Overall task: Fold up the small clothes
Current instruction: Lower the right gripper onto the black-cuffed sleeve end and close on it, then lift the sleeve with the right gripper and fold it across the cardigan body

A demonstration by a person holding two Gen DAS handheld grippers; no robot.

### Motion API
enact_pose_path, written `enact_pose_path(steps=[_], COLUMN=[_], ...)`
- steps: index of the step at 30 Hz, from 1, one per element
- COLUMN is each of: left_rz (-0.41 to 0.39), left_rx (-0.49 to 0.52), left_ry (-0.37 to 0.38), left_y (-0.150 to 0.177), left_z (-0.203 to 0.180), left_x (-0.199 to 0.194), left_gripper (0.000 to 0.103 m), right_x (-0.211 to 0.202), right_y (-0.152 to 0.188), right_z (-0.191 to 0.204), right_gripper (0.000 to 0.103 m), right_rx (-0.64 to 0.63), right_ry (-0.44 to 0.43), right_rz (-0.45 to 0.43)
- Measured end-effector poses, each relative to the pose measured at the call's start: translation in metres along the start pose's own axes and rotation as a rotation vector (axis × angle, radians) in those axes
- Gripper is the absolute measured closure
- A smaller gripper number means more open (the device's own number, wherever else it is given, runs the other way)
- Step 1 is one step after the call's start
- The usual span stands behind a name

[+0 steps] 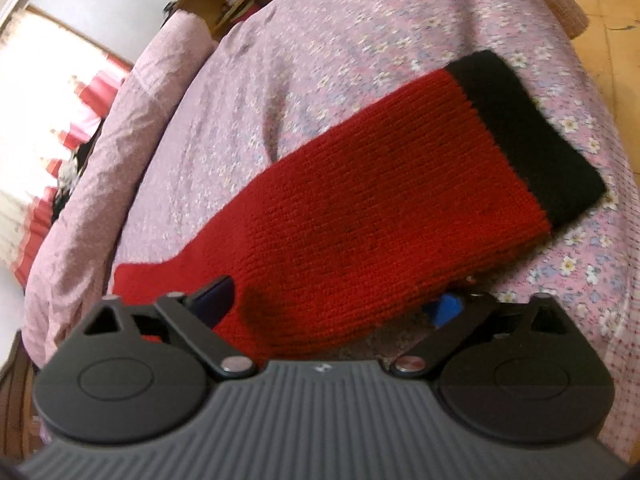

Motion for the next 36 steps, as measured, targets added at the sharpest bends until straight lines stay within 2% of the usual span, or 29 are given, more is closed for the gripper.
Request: enact_pose_path(steps=[1, 4, 9, 11, 14, 24, 32, 36], left_rz=[0.003, 0.003, -0.027, -0.044, -0.069, -0.106, -0.113, -0.111], left_rx=[-0.001, -0.018, -0.026, -0.010, 0.006, -0.030, -0.080, -0.115], left_ry=[0.004, 0.014, 0.016, 0.005, -0.021, -0.068, -0.078, -0.086], left_y=[0.000, -0.001, -0.002, -0.003, -0.003, -0.004, -0.004, -0.004], left_z=[0.000, 0.001, 0.004, 0.004, 0.006, 0.031, 0.045, 0.053], left_x=[-0.001, -0.006, -0.020, -0.028, -0.038, -0.056, -0.064, -0.068], left_gripper=[0.000, 0.000, 0.000, 0.000, 0.000, 0.000, 0.000, 0.000], right_x=[-0.003, -0.010, -0.022, -0.027, -0.034, -0.065, -0.083, -0.087], right_y=[0.000, 0.001, -0.004, -0.005, -0.009, -0.021, -0.017, -0.010], right_z=[-0.001, -0.004, -0.004, -0.006, -0.006, 0.037, 0.096, 0.122], right_gripper=[0.022, 0.036, 0.054, 0.074, 0.086, 0.089, 0.089, 0.089], right_rx=[0.007, 0.017, 0.028, 0.016, -0.003, -0.121, -0.218, -0.243], right_ry=[0.013, 0.012, -0.004, 0.007, -0.015, -0.175, -0.317, -0.377], right_rz=[-0.015, -0.054, -0.121, -0.154, -0.188, -0.324, -0.337, -0.317])
Point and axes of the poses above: each gripper's, at about its wrist camera, not at the fingertips, and x roughly the way its jaws point, z to its left, y to its underside, the point moved 2 cm from there along x, roughly the way its jaws point, and after that the axes turned 14 degrees about y, right-handed, at the moved point
